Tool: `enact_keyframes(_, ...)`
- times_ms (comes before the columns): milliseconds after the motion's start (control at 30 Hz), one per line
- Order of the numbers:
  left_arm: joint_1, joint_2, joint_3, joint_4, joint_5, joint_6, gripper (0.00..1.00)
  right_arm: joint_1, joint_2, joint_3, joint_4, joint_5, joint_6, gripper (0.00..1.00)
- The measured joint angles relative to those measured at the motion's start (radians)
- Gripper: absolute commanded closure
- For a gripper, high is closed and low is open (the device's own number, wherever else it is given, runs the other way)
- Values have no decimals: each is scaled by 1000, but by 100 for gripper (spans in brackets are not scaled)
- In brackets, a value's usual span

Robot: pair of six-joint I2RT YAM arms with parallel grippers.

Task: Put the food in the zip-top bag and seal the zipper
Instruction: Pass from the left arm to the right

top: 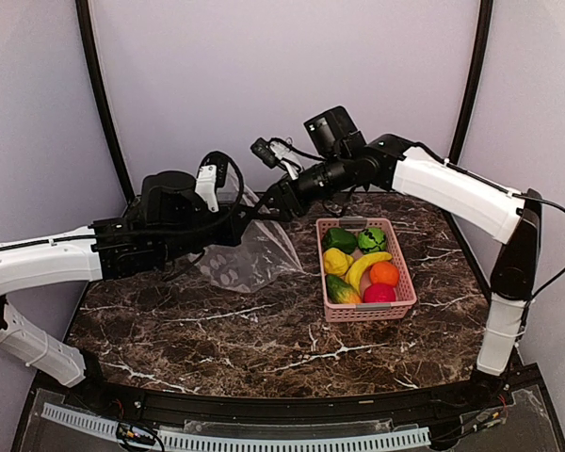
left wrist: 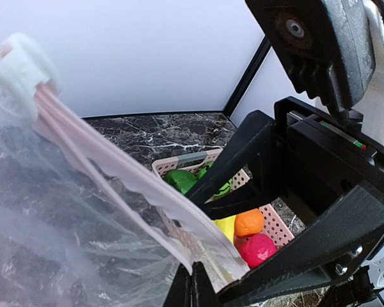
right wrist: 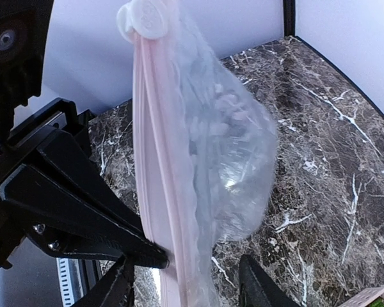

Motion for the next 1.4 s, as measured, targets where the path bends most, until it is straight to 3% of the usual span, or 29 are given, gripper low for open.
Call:
enact_keyframes(133, 2, 0, -4, 3, -11, 0, 99, 3, -16, -16, -2, 86, 5, 59)
enact_keyframes(333, -13, -1, -18, 21, 31, -3, 99, -4, -13, -44, 12, 223, -3, 66)
enact_keyframes(500, -17, -10, -32, 20, 38, -3, 99, -8, 18, -41, 32, 239, -17, 100)
enact_keyframes(567, -17, -11, -32, 11, 23, -8, 76, -8, 43, -33, 39, 238, -23, 100)
enact_keyframes(600, -17, -12, -32, -1, 2, -14, 55, -8, 53, -31, 41, 237, -25, 100)
enact_keyframes(667, -17, -15, -32, -35, -47, -35, 39, -8, 72, -29, 47, 237, -17, 100)
enact_keyframes(733, -17, -19, -32, -71, -112, -71, 32, -8, 82, -32, 61, 236, 5, 100)
enact_keyframes(1000, -16, -21, -21, -109, -264, -143, 25, 4, 83, -24, 151, 292, 93, 100)
enact_keyframes(1400, -16, -12, -35, 63, -270, -166, 20, 63, 82, -14, 188, 338, 108, 100)
